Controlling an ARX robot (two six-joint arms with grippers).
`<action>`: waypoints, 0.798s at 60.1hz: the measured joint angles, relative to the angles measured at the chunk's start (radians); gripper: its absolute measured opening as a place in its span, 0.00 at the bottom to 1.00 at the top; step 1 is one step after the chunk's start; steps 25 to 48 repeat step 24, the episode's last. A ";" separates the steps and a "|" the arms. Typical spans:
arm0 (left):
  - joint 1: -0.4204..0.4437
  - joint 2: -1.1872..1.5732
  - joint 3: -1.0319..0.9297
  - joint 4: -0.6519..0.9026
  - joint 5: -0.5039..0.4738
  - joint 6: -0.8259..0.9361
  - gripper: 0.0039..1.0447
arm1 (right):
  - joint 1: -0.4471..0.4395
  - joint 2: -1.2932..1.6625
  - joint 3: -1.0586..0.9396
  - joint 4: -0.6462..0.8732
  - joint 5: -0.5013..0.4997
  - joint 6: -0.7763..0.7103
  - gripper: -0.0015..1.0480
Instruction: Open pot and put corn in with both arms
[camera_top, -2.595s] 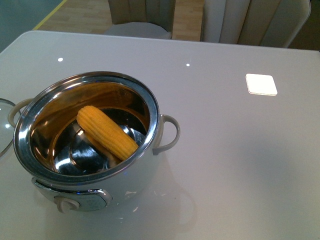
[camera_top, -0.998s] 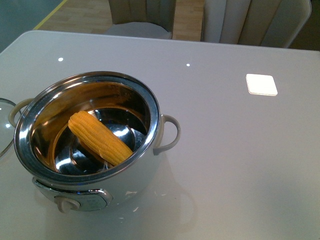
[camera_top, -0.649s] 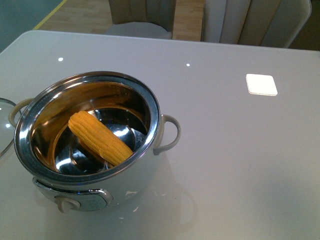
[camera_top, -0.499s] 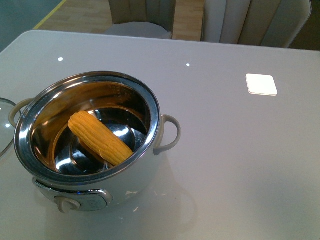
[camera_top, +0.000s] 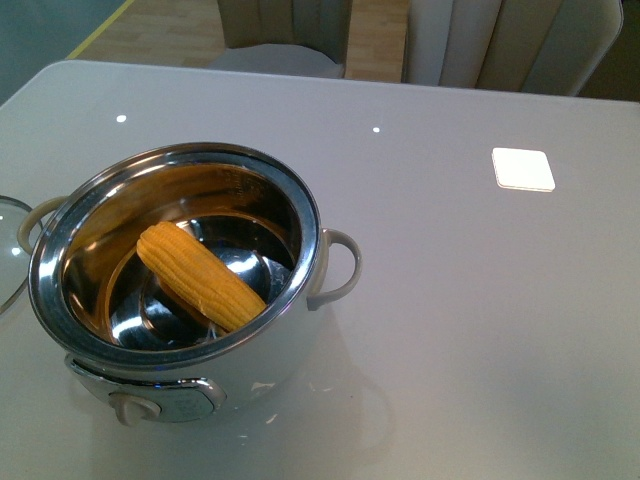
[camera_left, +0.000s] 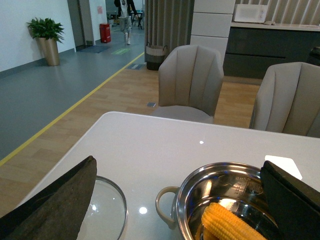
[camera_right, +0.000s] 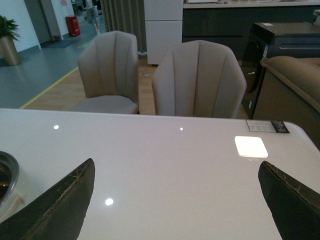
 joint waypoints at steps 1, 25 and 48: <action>0.000 0.000 0.000 0.000 0.000 0.000 0.94 | 0.000 0.000 0.000 0.000 0.000 0.000 0.92; 0.000 0.000 0.000 0.000 0.000 0.000 0.94 | 0.000 0.000 0.000 0.000 0.000 0.000 0.92; 0.000 0.000 0.000 0.000 0.000 0.000 0.94 | 0.000 0.000 0.000 0.000 0.000 0.000 0.92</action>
